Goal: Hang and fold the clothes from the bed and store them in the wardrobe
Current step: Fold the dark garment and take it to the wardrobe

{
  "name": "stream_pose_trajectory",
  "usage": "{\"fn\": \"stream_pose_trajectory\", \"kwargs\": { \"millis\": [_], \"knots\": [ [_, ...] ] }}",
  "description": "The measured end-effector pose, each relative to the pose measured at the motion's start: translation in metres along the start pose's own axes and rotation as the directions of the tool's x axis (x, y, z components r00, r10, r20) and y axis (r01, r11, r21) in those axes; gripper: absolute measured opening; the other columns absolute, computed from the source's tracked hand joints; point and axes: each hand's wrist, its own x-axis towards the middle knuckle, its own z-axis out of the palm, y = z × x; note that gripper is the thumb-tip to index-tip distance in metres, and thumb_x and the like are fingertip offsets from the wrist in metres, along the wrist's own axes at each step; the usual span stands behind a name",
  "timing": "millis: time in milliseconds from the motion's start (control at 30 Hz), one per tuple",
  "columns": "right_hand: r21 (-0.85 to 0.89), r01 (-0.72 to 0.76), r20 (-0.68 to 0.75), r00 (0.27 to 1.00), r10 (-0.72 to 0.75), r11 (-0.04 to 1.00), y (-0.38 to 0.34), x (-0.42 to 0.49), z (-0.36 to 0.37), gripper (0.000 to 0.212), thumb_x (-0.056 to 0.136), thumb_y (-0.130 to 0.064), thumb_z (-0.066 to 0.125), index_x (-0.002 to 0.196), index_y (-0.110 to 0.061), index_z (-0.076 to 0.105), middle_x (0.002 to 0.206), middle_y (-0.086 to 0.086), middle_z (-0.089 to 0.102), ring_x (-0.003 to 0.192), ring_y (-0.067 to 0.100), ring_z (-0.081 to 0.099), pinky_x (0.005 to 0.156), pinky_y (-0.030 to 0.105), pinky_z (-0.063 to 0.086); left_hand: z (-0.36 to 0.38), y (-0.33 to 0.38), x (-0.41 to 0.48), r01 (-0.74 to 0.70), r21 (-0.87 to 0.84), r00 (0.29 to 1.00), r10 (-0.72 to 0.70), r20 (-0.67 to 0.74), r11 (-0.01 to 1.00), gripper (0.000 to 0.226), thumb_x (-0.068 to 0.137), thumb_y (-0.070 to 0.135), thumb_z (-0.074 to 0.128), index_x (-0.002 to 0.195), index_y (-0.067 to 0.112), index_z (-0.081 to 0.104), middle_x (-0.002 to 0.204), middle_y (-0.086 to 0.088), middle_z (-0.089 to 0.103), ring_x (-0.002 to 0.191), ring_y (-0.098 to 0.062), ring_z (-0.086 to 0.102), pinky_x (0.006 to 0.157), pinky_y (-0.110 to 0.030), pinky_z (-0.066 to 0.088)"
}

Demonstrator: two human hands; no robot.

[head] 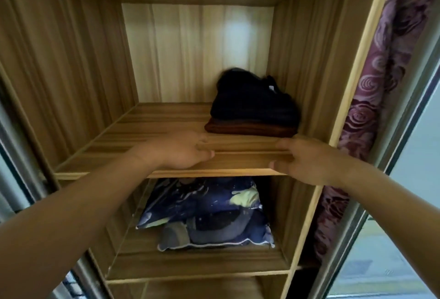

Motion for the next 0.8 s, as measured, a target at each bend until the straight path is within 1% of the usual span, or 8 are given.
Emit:
{"fn": "stream_pose_trajectory", "kwargs": {
  "millis": [100, 167, 267, 333, 433, 533, 667, 800],
  "knots": [
    [0.034, -0.026, -0.042, 0.999, 0.027, 0.999, -0.009, -0.026, 0.012, 0.048, 0.091, -0.06, 0.058, 0.133, -0.038, 0.056, 0.123, -0.004, 0.062, 0.114, 0.019, 0.058, 0.096, 0.034, 0.048, 0.01, 0.002, 0.0, -0.074, 0.02, 0.997, 0.074, -0.006, 0.997, 0.06, 0.092, 0.064, 0.052, 0.143, 0.033, 0.048, 0.145, 0.006, 0.051, 0.125, -0.015, 0.051, 0.103, -0.031, 0.04],
    [0.049, -0.094, -0.08, 0.992, 0.098, 0.994, -0.018, -0.048, 0.022, 0.041, 0.091, -0.057, 0.059, 0.128, -0.039, 0.059, 0.122, -0.007, 0.066, 0.115, 0.018, 0.06, 0.093, 0.032, 0.047, 0.018, 0.006, -0.003, -0.143, 0.064, 0.989, 0.145, -0.013, 0.988, 0.06, 0.091, 0.065, 0.051, 0.143, 0.034, 0.047, 0.144, 0.006, 0.051, 0.125, -0.016, 0.051, 0.1, -0.033, 0.042],
    [-0.052, -0.241, -0.113, 0.966, 0.234, 0.969, -0.029, -0.084, 0.041, 0.05, 0.092, -0.06, 0.054, 0.132, -0.03, 0.057, 0.121, -0.001, 0.065, 0.113, 0.023, 0.061, 0.088, 0.03, 0.044, 0.035, 0.02, -0.014, -0.274, 0.085, 0.957, 0.28, -0.076, 0.958, 0.053, 0.092, 0.06, 0.054, 0.138, 0.034, 0.052, 0.133, 0.004, 0.057, 0.116, -0.017, 0.054, 0.093, -0.035, 0.045],
    [-0.061, -0.354, -0.12, 0.931, 0.345, 0.933, -0.034, -0.113, 0.052, 0.053, 0.091, -0.063, 0.052, 0.136, -0.033, 0.054, 0.124, -0.001, 0.064, 0.109, 0.025, 0.061, 0.085, 0.032, 0.044, 0.051, 0.033, -0.023, -0.389, 0.124, 0.911, 0.402, -0.098, 0.913, 0.049, 0.092, 0.057, 0.054, 0.133, 0.031, 0.056, 0.125, -0.001, 0.057, 0.116, -0.022, 0.053, 0.095, -0.041, 0.047],
    [-0.025, -0.526, -0.092, 0.848, 0.522, 0.85, -0.034, -0.164, 0.064, 0.056, 0.091, -0.065, 0.052, 0.139, -0.037, 0.05, 0.13, 0.0, 0.059, 0.115, 0.026, 0.059, 0.09, 0.037, 0.049, 0.075, 0.057, -0.038, -0.546, 0.082, 0.83, 0.552, -0.077, 0.834, 0.053, 0.091, 0.055, 0.054, 0.138, 0.03, 0.053, 0.131, -0.001, 0.053, 0.123, -0.023, 0.049, 0.099, -0.045, 0.047],
    [0.011, -0.678, -0.082, 0.732, 0.677, 0.735, -0.028, -0.219, 0.075, 0.064, 0.09, -0.07, 0.05, 0.144, -0.037, 0.044, 0.136, 0.001, 0.055, 0.121, 0.025, 0.057, 0.1, 0.043, 0.048, 0.101, 0.086, -0.046, -0.638, 0.03, 0.77, 0.636, 0.04, 0.77, 0.054, 0.093, 0.055, 0.055, 0.14, 0.03, 0.051, 0.135, -0.001, 0.051, 0.124, -0.023, 0.049, 0.1, -0.041, 0.046],
    [0.028, -0.802, -0.09, 0.592, 0.801, 0.597, -0.022, -0.291, 0.09, 0.065, 0.088, -0.069, 0.053, 0.144, -0.036, 0.046, 0.131, -0.001, 0.059, 0.117, 0.023, 0.059, 0.097, 0.042, 0.05, 0.141, 0.133, -0.055, -0.736, -0.013, 0.667, 0.727, 0.164, 0.677, 0.054, 0.094, 0.057, 0.053, 0.141, 0.031, 0.049, 0.135, -0.002, 0.051, 0.122, -0.023, 0.052, 0.095, -0.037, 0.047],
    [0.01, -0.895, -0.068, 0.443, 0.894, 0.445, -0.012, -0.356, 0.102, 0.064, 0.089, -0.068, 0.053, 0.14, -0.029, 0.052, 0.141, 0.0, 0.057, 0.128, 0.024, 0.053, 0.104, 0.044, 0.045, 0.186, 0.191, -0.069, -0.814, -0.048, 0.552, 0.797, 0.245, 0.579, 0.058, 0.095, 0.059, 0.05, 0.146, 0.032, 0.043, 0.139, -0.002, 0.048, 0.125, -0.023, 0.052, 0.096, -0.037, 0.047]
  ]
}}
